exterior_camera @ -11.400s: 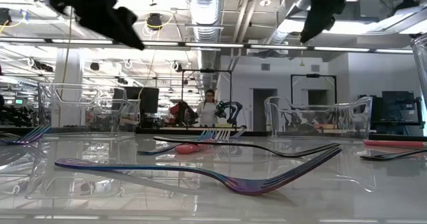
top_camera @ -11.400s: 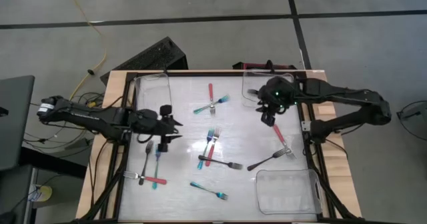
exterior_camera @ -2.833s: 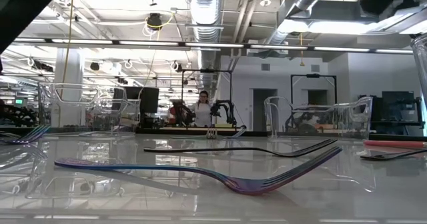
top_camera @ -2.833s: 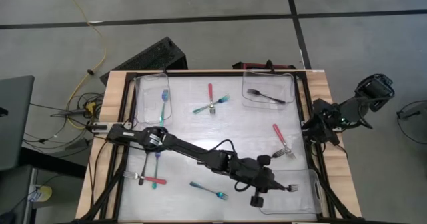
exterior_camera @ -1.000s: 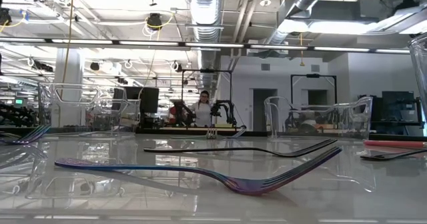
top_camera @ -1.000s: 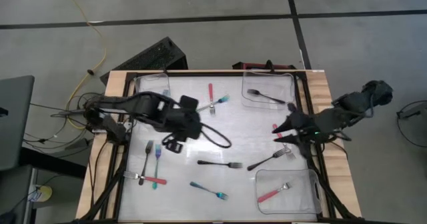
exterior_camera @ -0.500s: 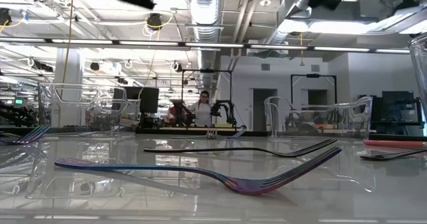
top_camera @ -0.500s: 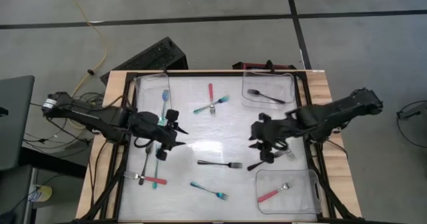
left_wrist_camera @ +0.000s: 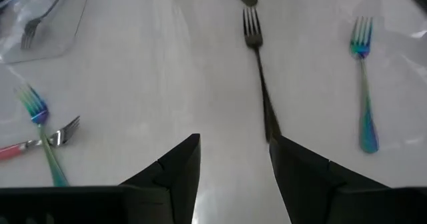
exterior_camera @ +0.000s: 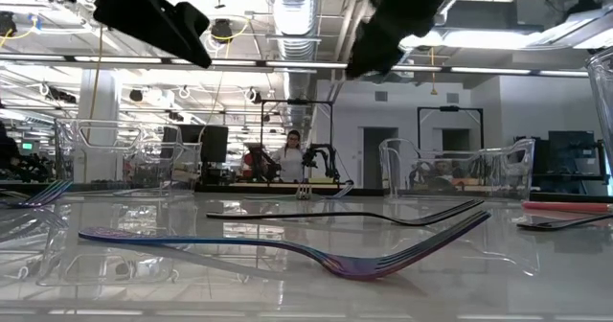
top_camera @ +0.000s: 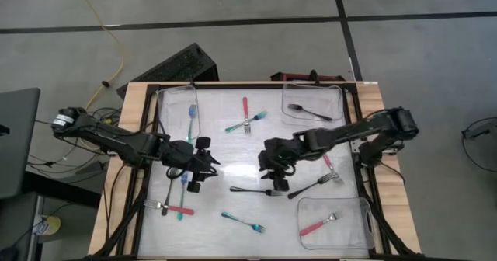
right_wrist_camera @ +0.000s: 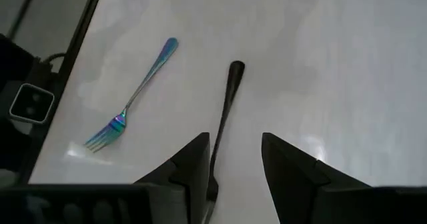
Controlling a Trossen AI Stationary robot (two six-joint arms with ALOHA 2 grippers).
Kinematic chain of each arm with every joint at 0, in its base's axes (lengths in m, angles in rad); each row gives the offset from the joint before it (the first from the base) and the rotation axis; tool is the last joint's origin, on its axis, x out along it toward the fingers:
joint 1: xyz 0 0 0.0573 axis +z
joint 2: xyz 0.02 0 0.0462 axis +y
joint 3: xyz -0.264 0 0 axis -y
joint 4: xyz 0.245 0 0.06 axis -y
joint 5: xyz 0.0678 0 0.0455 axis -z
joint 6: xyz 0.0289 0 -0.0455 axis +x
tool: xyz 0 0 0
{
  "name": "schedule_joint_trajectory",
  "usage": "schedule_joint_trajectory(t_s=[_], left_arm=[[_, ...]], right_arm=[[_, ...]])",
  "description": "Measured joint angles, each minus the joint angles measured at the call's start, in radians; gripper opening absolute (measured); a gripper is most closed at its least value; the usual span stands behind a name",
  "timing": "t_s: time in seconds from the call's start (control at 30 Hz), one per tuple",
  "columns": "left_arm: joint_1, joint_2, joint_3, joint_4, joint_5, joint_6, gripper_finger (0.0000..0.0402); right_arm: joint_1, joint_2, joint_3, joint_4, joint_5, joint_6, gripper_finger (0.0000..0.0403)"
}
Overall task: Sort silverware by color (type)
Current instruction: Put the black fork into the top right transparent bin
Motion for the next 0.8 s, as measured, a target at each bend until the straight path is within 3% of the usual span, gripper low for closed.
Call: schedule_joint_trajectory(t_s=[0.2,0.3,0.6,0.8], left_arm=[[-0.001,-0.026,0.039,-0.076,0.051,-0.027,0.0165],[-0.004,-0.044,0.043,-0.142,0.053,-0.015,0.0165],[-0.007,-0.129,0.043,-0.291,0.044,0.058,0.0165],[-0.006,-0.160,0.044,-0.282,0.020,0.142,0.0165]], right_arm=[[-0.017,0.105,0.005,0.175,-0.068,0.128,0.0159],[0.013,0.168,0.054,0.160,-0.069,0.131,0.0159],[0.075,0.343,0.266,-0.067,0.035,0.160,0.0159],[0.100,0.408,0.291,-0.147,0.081,0.199,0.0159]])
